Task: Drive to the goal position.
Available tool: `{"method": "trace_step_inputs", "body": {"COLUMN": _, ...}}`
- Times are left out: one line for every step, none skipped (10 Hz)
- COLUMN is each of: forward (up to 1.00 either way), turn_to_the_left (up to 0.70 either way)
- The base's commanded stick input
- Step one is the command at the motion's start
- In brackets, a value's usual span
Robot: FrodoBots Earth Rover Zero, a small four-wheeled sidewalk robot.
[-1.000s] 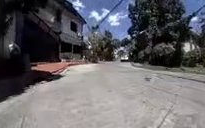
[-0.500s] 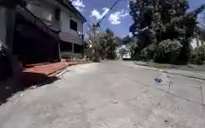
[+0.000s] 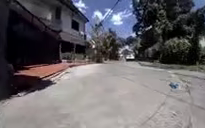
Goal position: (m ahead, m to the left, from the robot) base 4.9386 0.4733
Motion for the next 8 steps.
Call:
{"method": "trace_step_inputs", "body": {"forward": 1.00, "turn_to_the_left": 0.00}}
{"method": "trace_step_inputs", "body": {"forward": 1.00, "turn_to_the_left": 0.00}}
{"method": "trace_step_inputs", "body": {"forward": 1.00, "turn_to_the_left": 0.00}}
{"method": "trace_step_inputs", "body": {"forward": 1.00, "turn_to_the_left": 0.00}}
{"method": "trace_step_inputs", "body": {"forward": 1.00, "turn_to_the_left": 0.00}}
{"method": "trace_step_inputs", "body": {"forward": 1.00, "turn_to_the_left": 0.00}}
{"method": "trace_step_inputs", "body": {"forward": 1.00, "turn_to_the_left": 0.00}}
{"method": "trace_step_inputs", "body": {"forward": 1.00, "turn_to_the_left": 0.00}}
